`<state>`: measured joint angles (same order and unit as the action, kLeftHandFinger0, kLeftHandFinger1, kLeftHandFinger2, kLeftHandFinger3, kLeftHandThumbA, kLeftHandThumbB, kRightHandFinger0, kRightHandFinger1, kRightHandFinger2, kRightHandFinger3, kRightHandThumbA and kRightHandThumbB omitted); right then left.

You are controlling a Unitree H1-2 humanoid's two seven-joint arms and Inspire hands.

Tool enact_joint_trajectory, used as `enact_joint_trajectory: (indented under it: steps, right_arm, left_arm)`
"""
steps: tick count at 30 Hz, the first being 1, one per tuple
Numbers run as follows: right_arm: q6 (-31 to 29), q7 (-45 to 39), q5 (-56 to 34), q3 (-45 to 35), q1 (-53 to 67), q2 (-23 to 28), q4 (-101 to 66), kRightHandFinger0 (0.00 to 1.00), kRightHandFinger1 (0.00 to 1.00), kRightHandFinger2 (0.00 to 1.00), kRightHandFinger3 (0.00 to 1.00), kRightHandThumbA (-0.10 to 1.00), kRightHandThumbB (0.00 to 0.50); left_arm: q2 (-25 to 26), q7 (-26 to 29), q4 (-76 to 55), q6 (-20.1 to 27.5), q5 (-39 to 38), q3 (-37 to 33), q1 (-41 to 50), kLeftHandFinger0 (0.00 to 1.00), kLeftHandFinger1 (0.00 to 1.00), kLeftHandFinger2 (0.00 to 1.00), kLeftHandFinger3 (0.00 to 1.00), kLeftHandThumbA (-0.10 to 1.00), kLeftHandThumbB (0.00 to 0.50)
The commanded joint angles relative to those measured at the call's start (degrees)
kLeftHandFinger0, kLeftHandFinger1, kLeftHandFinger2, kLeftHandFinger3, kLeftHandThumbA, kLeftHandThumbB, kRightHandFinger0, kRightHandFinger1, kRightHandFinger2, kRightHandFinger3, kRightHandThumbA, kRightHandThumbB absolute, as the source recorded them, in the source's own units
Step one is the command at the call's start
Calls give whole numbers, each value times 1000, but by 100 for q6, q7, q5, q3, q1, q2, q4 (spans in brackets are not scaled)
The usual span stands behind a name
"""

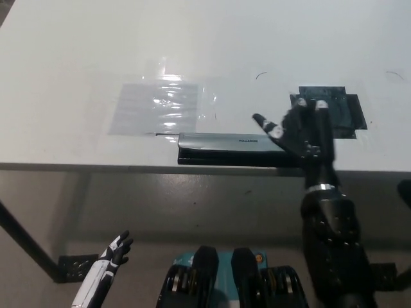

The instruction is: The paper pin puncher is placed at the center of the table and close to the robot and the robot uses its right fist to press on the paper pin puncher

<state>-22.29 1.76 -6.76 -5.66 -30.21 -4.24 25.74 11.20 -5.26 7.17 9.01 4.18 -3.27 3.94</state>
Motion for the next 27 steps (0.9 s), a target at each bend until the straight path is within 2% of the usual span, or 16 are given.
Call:
enact_joint_trajectory:
  steps: [1,2,3,4,5,6,7,9,12,13,14,15,19,23,25,27]
  right_arm:
    - [2516,-154,-934,-33,534,1191,-5872,0,0,0,0,1000,204]
    - [2369,-318,-864,-61,856,1455,-6154,45,39,48,97,1000,177]
    - [2315,-352,-860,-56,930,1520,-6206,25,8,10,65,1000,174]
    - [2009,-504,-919,-3,1147,1656,-6210,209,126,126,204,1000,145]
    - [1833,-572,-919,42,1351,1701,-6225,301,255,269,375,1000,156]
    - [1496,-632,-768,112,1977,1626,-6261,384,397,560,731,1000,158]
    - [1377,-657,-712,163,2128,1618,-6217,417,437,634,978,966,146]
    - [1104,-725,-583,311,2735,1544,-5894,585,519,741,1000,960,196]
    - [608,-675,-684,537,3652,1203,-5163,781,772,986,1000,953,185]
    - [378,-656,-549,576,3797,1100,-4846,850,849,1000,1000,994,199]
    - [305,-621,-444,584,3875,1039,-4682,888,890,1000,1000,928,157]
    - [257,-627,-426,647,3982,993,-4509,978,963,1000,1000,999,199]
    - [6,-649,-22,838,4134,1006,-3612,1000,1000,1000,1000,1000,224]
    - [-61,-639,111,913,4075,1021,-3126,1000,1000,1000,1000,1000,203]
    - [197,-640,27,966,4040,927,-2975,1000,1000,1000,1000,1000,257]
    - [337,-685,4,1039,4085,896,-2803,1000,1000,1000,1000,1000,246]
  left_arm:
    - [20,-54,-289,365,-14,-20,85,1000,1000,1000,1000,1000,185]
    - [34,-59,-312,318,-21,-6,69,1000,1000,1000,1000,1000,184]
    - [41,-61,-318,302,-22,-1,59,1000,1000,1000,1000,1000,184]
    - [46,-51,-310,310,-10,5,40,1000,1000,1000,1000,1000,182]
    - [61,-51,-302,323,-16,19,23,1000,1000,1000,1000,1000,176]
    - [84,-66,-314,332,-33,28,35,1000,1000,1000,1000,1000,184]
    - [100,-68,-311,327,-35,40,14,1000,1000,1000,1000,1000,184]
    - [117,-62,-227,365,-60,73,-114,1000,1000,1000,1000,1000,165]
    - [141,-94,-204,476,-163,112,28,1000,1000,1000,1000,1000,160]
    - [148,-92,-195,489,-160,118,33,1000,1000,1000,1000,1000,162]
    - [140,-82,-173,519,-154,118,35,1000,1000,1000,1000,1000,159]
    - [132,-75,-139,565,-149,116,29,1000,1000,1000,1000,1000,159]
    - [131,-60,-146,534,-125,138,34,1000,1000,1000,1000,1000,186]
    - [116,-56,-105,534,-112,129,-12,1000,1000,1000,1000,1000,187]
    - [103,-45,-80,563,-115,130,-29,1000,1000,1000,1000,1000,184]
    - [102,-41,-97,565,-93,120,6,1000,1000,1000,1000,1000,183]
